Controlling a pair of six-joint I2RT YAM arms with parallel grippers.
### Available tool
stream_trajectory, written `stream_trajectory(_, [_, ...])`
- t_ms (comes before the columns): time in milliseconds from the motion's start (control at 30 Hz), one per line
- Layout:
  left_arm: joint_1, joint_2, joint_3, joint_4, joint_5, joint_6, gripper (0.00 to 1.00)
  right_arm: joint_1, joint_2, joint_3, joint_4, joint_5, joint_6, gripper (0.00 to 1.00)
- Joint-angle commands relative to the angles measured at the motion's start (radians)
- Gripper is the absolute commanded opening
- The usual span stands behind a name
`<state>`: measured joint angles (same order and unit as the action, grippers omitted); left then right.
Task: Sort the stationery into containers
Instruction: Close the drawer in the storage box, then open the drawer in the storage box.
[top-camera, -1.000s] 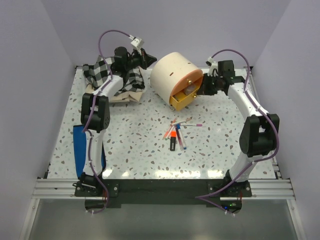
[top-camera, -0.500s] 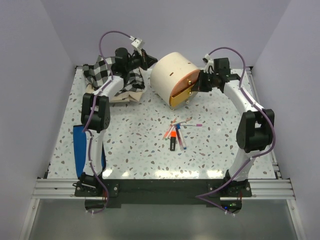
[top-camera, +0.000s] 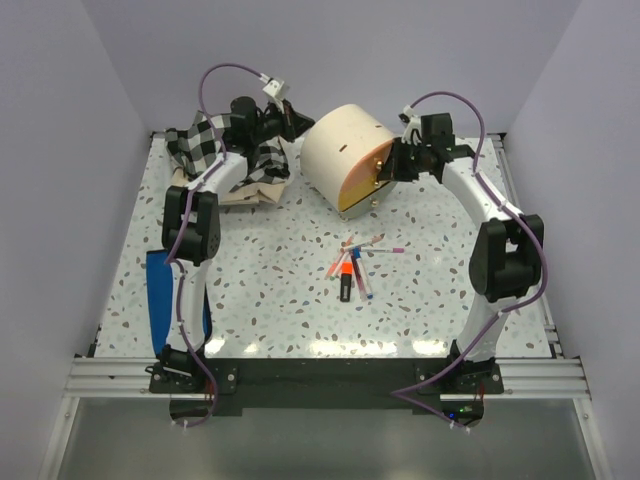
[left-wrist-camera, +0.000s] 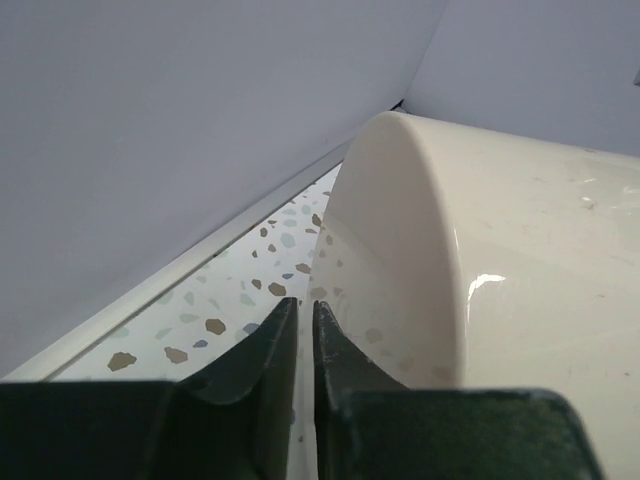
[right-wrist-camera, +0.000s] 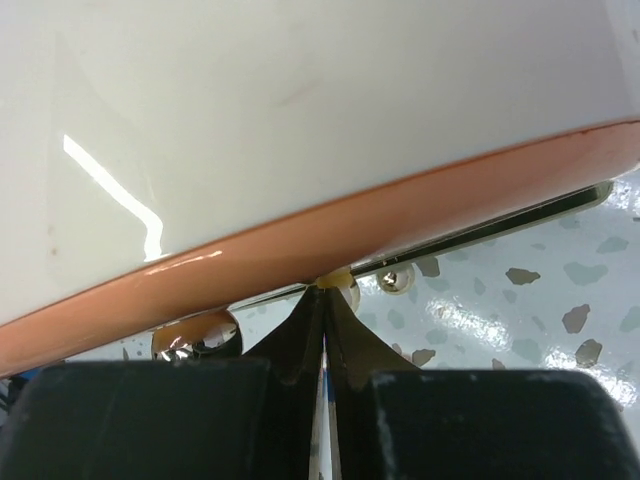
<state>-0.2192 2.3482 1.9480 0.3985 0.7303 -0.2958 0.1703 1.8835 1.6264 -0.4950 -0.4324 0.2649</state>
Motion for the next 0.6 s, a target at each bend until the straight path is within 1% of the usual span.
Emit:
stream_trajectory(0, [0.009,-0.093,-0.009,0.011,-0.046,0.01,0.28,0.005,-0.125,-0.009,-0.06,0.082,-0.101,0.12])
stream_trajectory(33, [0.014,-0.096,-0.011,0.002,-0.054,0.017,0.35,0.002,-0.174,-0.043,-0.074,0.104,-0.157,0.21])
stream_trajectory(67, [0.02,-0.101,-0.011,-0.003,-0.06,0.024,0.44,0.0,-0.202,-0.065,-0.095,0.112,-0.185,0.34])
stream_trajectory(133, [0.038,-0.101,-0.009,-0.009,-0.069,0.04,0.47,-0.002,-0.266,-0.126,-0.1,0.091,-0.258,0.43])
stream_trajectory(167, [0.043,-0.101,-0.006,-0.01,-0.074,0.041,0.49,0.0,-0.283,-0.144,-0.097,0.078,-0.3,0.5])
stream_trajectory(233, [0.055,-0.101,-0.004,-0.018,-0.078,0.044,0.5,0.0,-0.329,-0.189,-0.071,0.04,-0.34,0.55])
stream_trajectory(333, [0.058,-0.105,-0.006,-0.026,-0.08,0.053,0.5,0.0,-0.362,-0.22,-0.019,-0.003,-0.374,0.58])
stream_trajectory(433, [0.057,-0.109,-0.009,-0.021,-0.072,0.043,0.51,0.001,-0.388,-0.252,0.061,-0.008,-0.378,0.6])
stream_trajectory(567, [0.055,-0.113,-0.015,-0.02,-0.071,0.04,0.51,0.0,-0.351,-0.224,0.067,0.004,-0.395,0.59])
